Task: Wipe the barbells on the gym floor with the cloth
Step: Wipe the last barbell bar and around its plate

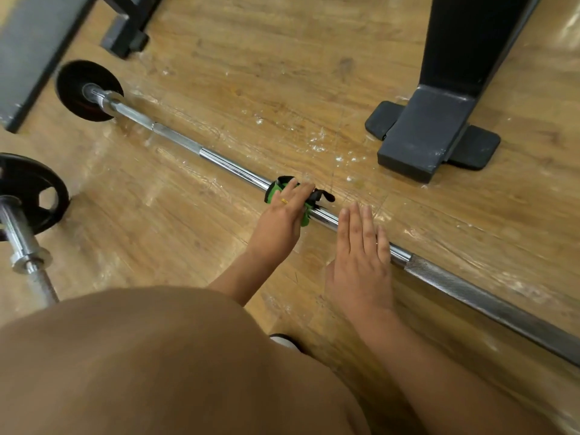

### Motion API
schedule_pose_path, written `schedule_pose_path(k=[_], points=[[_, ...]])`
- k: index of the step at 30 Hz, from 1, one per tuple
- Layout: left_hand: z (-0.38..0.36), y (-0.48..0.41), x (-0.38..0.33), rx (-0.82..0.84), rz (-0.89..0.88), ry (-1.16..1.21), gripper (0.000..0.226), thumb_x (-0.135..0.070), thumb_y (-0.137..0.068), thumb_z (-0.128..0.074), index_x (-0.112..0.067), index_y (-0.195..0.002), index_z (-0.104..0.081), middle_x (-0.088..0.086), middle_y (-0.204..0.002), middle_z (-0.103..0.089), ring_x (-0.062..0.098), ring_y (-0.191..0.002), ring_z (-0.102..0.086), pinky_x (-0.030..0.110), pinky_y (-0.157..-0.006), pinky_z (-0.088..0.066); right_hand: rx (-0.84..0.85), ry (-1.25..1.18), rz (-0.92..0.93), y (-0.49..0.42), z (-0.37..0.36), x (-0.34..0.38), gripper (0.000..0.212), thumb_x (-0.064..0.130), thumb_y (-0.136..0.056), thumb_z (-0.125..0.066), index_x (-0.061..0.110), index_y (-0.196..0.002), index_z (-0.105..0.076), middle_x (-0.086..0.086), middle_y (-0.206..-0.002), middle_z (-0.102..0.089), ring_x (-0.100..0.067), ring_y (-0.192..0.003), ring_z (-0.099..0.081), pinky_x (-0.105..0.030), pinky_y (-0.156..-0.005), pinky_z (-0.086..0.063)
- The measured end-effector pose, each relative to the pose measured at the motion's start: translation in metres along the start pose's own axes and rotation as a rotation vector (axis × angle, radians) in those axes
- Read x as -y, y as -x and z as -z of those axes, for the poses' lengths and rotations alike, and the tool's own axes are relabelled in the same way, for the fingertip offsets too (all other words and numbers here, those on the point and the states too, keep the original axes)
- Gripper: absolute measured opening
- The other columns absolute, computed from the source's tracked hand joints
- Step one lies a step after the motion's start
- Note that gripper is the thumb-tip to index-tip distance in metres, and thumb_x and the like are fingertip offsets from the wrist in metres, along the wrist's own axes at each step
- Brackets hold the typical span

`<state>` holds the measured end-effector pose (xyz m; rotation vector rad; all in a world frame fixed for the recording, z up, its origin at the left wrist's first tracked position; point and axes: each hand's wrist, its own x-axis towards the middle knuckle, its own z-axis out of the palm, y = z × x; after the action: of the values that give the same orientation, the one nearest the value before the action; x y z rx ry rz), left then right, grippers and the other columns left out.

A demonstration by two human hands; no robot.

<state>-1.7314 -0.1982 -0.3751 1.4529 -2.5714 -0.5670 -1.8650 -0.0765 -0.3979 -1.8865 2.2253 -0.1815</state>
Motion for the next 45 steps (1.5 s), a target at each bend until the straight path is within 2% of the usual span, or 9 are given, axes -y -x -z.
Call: schedule_pose_path(k=[5, 8, 13, 17, 22, 29, 34, 39, 45], points=[[-0.006, -0.016, 0.001, -0.102, 0.096, 0.082, 0.048, -0.004, -0.104, -0.039, -0.016, -0.151, -0.043, 0.005, -0.152, -0.048, 0.024, -0.153, -0.021, 0.052, -0.115, -0.037, 0.005, -0.012, -0.055, -0.018, 0.004, -0.008, 0.088, 0.029, -0.093, -0.050, 0.002, -0.159, 0.002, -0.019, -0.167, 0.001, -0.034, -0.155, 0.001, -0.050, -0.123, -0.008], [-0.011, -0.015, 0.003, -0.086, 0.003, 0.074, 0.052, 0.000, -0.102, -0.041, -0.013, -0.152, -0.042, 0.004, -0.157, -0.043, 0.024, -0.153, -0.023, 0.051, -0.118, -0.035, 0.015, -0.035, -0.097, -0.030, 0.009, -0.010, 0.089, 0.030, -0.090, -0.054, 0.003, -0.159, -0.005, -0.017, -0.167, -0.010, -0.033, -0.154, -0.011, -0.050, -0.119, -0.016], [0.004, -0.049, 0.019, -0.023, -0.107, 0.009, 0.051, 0.006, -0.100, -0.044, -0.010, -0.148, -0.045, 0.005, -0.150, -0.052, 0.031, -0.148, -0.032, 0.049, -0.120, -0.024, 0.017, -0.018, -0.167, -0.051, 0.011, -0.011, 0.091, 0.030, -0.088, -0.061, 0.003, -0.159, -0.012, -0.017, -0.165, -0.019, -0.033, -0.152, -0.017, -0.051, -0.116, -0.019], [0.001, -0.063, 0.011, -0.061, -0.055, 0.047, 0.045, 0.000, -0.103, -0.041, -0.013, -0.145, -0.049, 0.007, -0.140, -0.060, 0.031, -0.147, -0.035, 0.047, -0.120, -0.023, -0.004, -0.018, -0.149, -0.066, 0.012, -0.010, 0.087, 0.032, -0.093, -0.056, 0.003, -0.159, -0.008, -0.016, -0.167, -0.009, -0.031, -0.155, -0.004, -0.051, -0.124, -0.013], [0.008, -0.082, 0.018, 0.007, -0.150, 0.056, 0.045, 0.000, -0.103, -0.040, -0.013, -0.146, -0.047, 0.005, -0.146, -0.055, 0.029, -0.148, -0.032, 0.040, -0.121, -0.018, -0.008, 0.022, -0.142, -0.084, 0.016, -0.013, 0.089, 0.035, -0.092, -0.054, 0.001, -0.159, -0.006, -0.018, -0.167, -0.006, -0.031, -0.155, 0.001, -0.053, -0.125, -0.010], [0.008, -0.096, 0.023, -0.089, -0.085, 0.080, 0.046, 0.001, -0.103, -0.042, -0.012, -0.146, -0.049, 0.011, -0.144, -0.056, 0.029, -0.148, -0.033, 0.049, -0.121, -0.025, -0.031, 0.071, -0.161, -0.100, 0.022, -0.021, 0.082, 0.034, -0.092, -0.047, 0.001, -0.159, -0.011, -0.018, -0.166, -0.010, -0.030, -0.155, -0.002, -0.051, -0.125, -0.007], [0.010, -0.103, 0.034, -0.015, -0.273, 0.029, 0.053, 0.010, -0.096, -0.047, -0.010, -0.146, -0.049, 0.009, -0.148, -0.053, 0.030, -0.148, -0.034, 0.045, -0.120, -0.019, -0.012, 0.091, -0.133, -0.106, 0.027, -0.029, 0.084, 0.035, -0.094, -0.050, 0.002, -0.159, -0.009, -0.016, -0.167, -0.007, -0.028, -0.155, 0.001, -0.048, -0.126, -0.006], [0.021, -0.126, 0.053, -0.078, -0.116, 0.074, 0.046, 0.000, -0.101, -0.039, -0.011, -0.144, -0.051, 0.010, -0.142, -0.057, 0.030, -0.146, -0.037, 0.049, -0.121, -0.023, 0.017, 0.109, -0.121, -0.113, 0.032, -0.030, 0.082, 0.035, -0.095, -0.047, 0.002, -0.159, -0.008, -0.016, -0.167, -0.007, -0.028, -0.155, 0.000, -0.049, -0.126, -0.009], [0.034, -0.131, 0.070, -0.045, -0.209, 0.024, 0.049, 0.006, -0.097, -0.046, -0.010, -0.142, -0.053, 0.014, -0.143, -0.057, 0.036, -0.140, -0.043, 0.045, -0.117, -0.028, 0.094, 0.070, 0.050, -0.146, 0.035, -0.006, 0.083, 0.037, -0.098, -0.040, 0.005, -0.159, 0.006, -0.014, -0.167, 0.007, -0.027, -0.154, 0.014, -0.045, -0.126, 0.002]])
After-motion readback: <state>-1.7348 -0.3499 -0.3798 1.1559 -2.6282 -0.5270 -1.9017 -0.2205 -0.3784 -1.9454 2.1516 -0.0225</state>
